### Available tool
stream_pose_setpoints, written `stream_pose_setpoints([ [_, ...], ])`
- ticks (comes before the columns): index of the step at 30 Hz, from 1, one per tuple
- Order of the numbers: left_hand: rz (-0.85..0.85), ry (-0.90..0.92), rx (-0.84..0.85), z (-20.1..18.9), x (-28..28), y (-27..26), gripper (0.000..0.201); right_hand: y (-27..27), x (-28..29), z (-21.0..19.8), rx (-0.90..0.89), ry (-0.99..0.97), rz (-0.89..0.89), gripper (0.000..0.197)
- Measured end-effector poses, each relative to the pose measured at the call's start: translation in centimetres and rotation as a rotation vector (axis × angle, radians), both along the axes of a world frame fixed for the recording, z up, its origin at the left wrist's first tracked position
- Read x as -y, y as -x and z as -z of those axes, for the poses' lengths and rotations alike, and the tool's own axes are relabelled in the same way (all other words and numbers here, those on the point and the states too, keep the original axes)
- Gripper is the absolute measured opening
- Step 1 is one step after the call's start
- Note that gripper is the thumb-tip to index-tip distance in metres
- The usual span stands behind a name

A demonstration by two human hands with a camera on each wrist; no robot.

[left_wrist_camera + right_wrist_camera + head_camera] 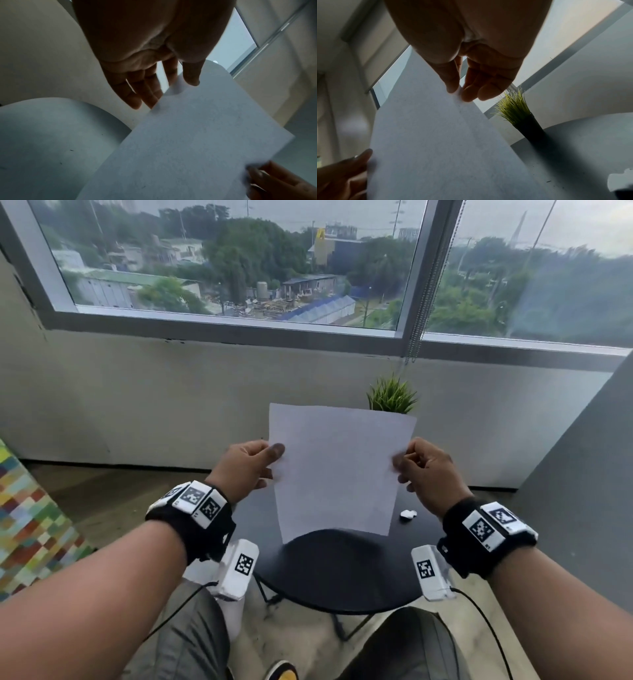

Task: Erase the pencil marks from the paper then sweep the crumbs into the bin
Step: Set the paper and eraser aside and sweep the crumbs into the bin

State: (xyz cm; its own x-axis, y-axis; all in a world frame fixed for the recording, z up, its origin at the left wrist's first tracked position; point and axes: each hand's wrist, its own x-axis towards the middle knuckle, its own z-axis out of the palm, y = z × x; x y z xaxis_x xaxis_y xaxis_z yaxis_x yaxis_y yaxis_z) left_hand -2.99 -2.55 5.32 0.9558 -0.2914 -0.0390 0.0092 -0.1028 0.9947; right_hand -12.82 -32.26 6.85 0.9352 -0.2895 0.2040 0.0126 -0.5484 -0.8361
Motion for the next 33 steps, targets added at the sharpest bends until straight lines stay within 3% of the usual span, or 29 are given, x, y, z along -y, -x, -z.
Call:
stream_pose_setpoints([
  [3, -0.132, -0.002, 0.115, -0.1, -0.3, 0.0, 0.018, 0.8, -0.5, -0.1, -0.024, 0.167, 0.005, 0.021],
  [5, -0.196, -0.023, 0.271, -0.6, -0.2, 0.2, 0.015, 1.5, -1.3, -0.4, 0.081, 0.226, 0.016, 0.020],
  [8, -0.215, -0.052, 0.417, -0.5, 0.0, 0.3, 0.028, 2.3, -2.8, -0.5, 0.251, 0.228, 0.035, 0.010],
  [11, -0.109, -0.280, 0.369, 1.5, 0.2, 0.5, 0.009, 2.2, -3.1, 1.2, 0.071, 0.293, 0.032, 0.011],
  [13, -0.056, -0.318, 0.313, 2.6, 0.2, 1.1, 0.014, 2.3, -3.0, 1.9, -0.035, 0.307, 0.029, 0.017],
  [17, -0.079, -0.281, 0.366, 2.3, 0.1, 0.9, 0.013, 1.9, -3.0, 1.2, 0.101, 0.301, 0.060, 0.022],
  [20, -0.050, -0.411, 0.316, 2.4, -0.1, 0.9, 0.018, 1.5, -3.3, 1.6, -0.083, 0.300, 0.038, 0.019],
  [25, -0.164, -0.391, 0.324, 1.1, -0.4, 0.0, 0.024, -0.8, -3.6, 1.0, -0.133, 0.048, 0.121, 0.012],
  [28, -0.224, -0.452, 0.390, 1.7, -0.1, 0.0, 0.051, -2.9, -4.2, 1.8, -0.146, -0.325, 0.148, 0.005],
  [30, -0.179, -0.476, 0.488, 2.9, 0.3, 0.3, 0.050, -4.4, -4.5, 2.8, -0.146, -0.584, 0.198, 0.006],
  [33, 0.033, -0.609, 0.619, 5.2, 0.6, 0.0, 0.050, -6.4, -4.9, 4.6, -0.144, -0.818, 0.246, 0.008],
])
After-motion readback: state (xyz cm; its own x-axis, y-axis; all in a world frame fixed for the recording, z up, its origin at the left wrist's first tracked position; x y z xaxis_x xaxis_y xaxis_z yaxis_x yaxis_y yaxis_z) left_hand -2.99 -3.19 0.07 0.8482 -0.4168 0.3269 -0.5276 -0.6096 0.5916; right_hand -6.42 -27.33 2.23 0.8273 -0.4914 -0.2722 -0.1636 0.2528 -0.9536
